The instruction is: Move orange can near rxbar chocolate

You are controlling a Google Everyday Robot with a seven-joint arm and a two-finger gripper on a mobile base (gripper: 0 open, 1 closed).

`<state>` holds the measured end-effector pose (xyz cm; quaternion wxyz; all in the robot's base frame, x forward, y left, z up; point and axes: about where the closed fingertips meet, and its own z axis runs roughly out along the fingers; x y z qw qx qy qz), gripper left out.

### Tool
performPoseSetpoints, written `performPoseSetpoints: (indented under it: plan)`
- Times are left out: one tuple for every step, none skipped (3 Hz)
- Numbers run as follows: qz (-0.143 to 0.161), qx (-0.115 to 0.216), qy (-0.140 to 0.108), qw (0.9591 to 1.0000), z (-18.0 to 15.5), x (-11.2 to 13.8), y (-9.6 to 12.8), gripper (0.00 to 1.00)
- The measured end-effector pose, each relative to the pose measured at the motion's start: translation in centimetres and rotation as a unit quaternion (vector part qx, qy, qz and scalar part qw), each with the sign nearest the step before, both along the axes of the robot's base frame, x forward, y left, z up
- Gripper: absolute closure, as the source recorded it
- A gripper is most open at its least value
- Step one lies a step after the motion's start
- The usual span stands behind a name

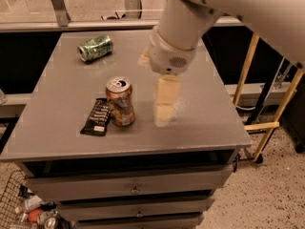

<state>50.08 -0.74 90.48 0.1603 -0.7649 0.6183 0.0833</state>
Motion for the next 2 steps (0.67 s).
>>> performPoseSetpoints:
  plan:
    - [-0.049,0.003,0.014,0.9987,-0.71,0.64,-4.98,0.00]
    - [-0.049,0.003,0.014,0.9987,-0.71,0.64,-4.98,0.00]
